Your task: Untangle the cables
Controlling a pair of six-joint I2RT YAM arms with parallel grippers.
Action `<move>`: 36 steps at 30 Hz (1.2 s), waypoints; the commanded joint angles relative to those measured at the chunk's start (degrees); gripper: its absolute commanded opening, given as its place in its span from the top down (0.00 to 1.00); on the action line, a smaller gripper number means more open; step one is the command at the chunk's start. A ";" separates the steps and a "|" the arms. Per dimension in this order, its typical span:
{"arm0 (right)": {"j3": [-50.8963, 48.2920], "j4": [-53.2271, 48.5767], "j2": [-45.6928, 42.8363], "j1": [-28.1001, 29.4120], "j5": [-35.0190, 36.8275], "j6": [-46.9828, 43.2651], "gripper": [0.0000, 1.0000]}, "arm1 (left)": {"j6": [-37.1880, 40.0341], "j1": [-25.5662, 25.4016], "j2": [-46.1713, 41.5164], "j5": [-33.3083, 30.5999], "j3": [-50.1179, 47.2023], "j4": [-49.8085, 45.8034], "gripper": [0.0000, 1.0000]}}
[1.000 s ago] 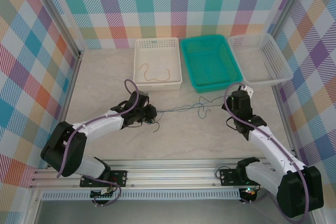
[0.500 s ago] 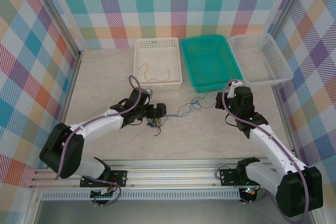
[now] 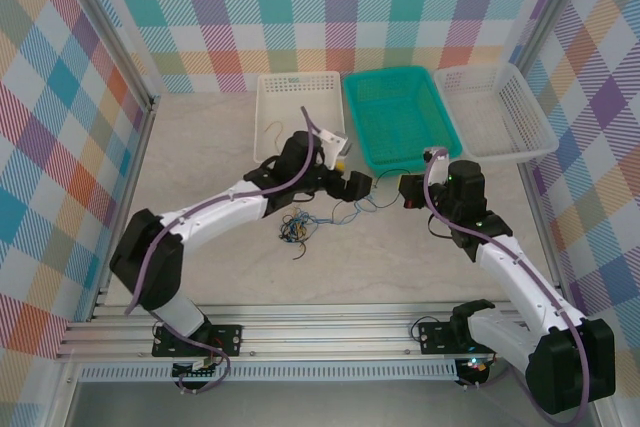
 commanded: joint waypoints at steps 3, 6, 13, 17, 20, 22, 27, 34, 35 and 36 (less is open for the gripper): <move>2.23 2.82 -0.94 0.57 -2.98 0.05 1.00 | 3.78 -1.70 6.54 4.40 7.00 -0.08 0.00; 2.33 3.32 -1.14 0.80 -3.16 0.43 1.00 | 3.41 -1.74 9.36 3.90 9.24 -0.79 0.03; 2.42 6.30 -1.11 1.23 -3.74 3.05 1.00 | 0.88 -2.20 15.17 2.97 12.55 -2.23 0.12; 2.34 6.28 -3.21 1.19 6.04 6.84 1.00 | 1.56 -3.57 16.77 3.74 9.88 -2.08 0.22; 2.40 7.32 -4.97 1.23 9.43 8.16 1.00 | 0.62 -4.34 17.37 1.58 6.47 -1.67 0.36; 3.24 6.62 -5.39 1.21 11.32 8.89 1.00 | -0.56 -4.42 17.87 1.54 4.35 -1.42 0.41; 5.98 4.10 -6.57 1.10 19.41 10.28 1.00 | -2.79 -4.44 17.31 -2.90 -3.27 0.03 0.55; 13.20 -0.74 -6.29 -1.17 24.56 8.75 1.00 | -4.51 -4.39 17.20 -6.86 -9.86 0.24 0.63; 14.30 -1.31 -6.01 -1.59 25.18 8.18 1.00 | -4.76 -4.28 17.12 -7.24 -10.56 0.34 0.64; 15.34 -1.72 -5.77 -1.94 25.90 7.48 1.00 | -5.02 -4.17 16.99 -7.62 -11.11 0.53 0.64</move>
